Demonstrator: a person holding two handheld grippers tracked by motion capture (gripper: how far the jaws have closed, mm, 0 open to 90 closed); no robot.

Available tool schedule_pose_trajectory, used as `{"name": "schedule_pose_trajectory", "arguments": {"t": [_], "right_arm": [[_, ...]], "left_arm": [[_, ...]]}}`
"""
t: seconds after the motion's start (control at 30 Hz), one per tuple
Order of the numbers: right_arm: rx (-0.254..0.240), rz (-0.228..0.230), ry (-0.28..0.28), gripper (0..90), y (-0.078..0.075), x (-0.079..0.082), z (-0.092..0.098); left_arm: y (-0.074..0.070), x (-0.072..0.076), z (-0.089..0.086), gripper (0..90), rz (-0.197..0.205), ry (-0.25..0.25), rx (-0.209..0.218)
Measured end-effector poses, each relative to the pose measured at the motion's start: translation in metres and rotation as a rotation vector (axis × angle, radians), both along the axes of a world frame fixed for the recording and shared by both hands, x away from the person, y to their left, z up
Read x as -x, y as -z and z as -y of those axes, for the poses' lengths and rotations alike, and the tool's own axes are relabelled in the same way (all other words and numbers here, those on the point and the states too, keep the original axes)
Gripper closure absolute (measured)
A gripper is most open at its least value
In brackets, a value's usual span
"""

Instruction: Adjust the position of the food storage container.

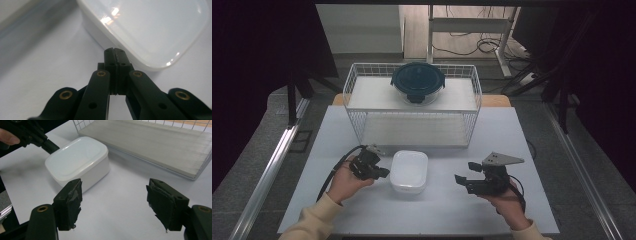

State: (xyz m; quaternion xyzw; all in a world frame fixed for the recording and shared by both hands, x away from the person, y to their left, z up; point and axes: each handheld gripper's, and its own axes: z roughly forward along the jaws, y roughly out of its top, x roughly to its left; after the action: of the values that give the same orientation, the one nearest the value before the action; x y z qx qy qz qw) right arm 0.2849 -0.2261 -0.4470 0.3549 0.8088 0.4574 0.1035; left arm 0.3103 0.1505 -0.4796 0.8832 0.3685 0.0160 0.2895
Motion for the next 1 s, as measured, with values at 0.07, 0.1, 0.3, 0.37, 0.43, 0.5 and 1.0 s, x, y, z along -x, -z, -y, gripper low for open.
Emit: {"name": "schedule_pose_trajectory", "arguments": {"t": [0.07,0.1,0.3,0.37,0.43,0.5,1.0], "right_arm": [[0.000,0.000,0.000,28.3,0.000,0.000,0.000],[0.000,0.000,-0.001,28.4,0.000,0.000,0.000],[0.001,-0.006,0.003,28.3,0.000,0.000,0.000],[0.000,-0.005,0.001,28.3,0.000,0.000,0.000],[0.000,-0.004,0.002,28.3,0.000,0.000,0.000],[-0.002,-0.002,0.003,28.4,0.000,0.000,0.001],[-0.071,-0.049,-0.008,27.6,0.003,-0.002,0.003]], "left_arm": [[0.000,0.002,0.004,90.0,0.004,0.016,0.005],[0.000,0.002,0.005,90.0,0.004,0.019,0.005],[0.002,0.002,0.007,90.0,0.006,0.009,0.024],[0.002,0.001,0.005,90.0,0.016,-0.002,0.019],[0.002,0.001,0.003,90.0,0.045,-0.024,-0.003],[0.000,0.001,-0.002,90.0,0.069,-0.051,-0.015],[-0.019,0.049,-0.047,34.1,0.158,-0.316,0.301]]}}
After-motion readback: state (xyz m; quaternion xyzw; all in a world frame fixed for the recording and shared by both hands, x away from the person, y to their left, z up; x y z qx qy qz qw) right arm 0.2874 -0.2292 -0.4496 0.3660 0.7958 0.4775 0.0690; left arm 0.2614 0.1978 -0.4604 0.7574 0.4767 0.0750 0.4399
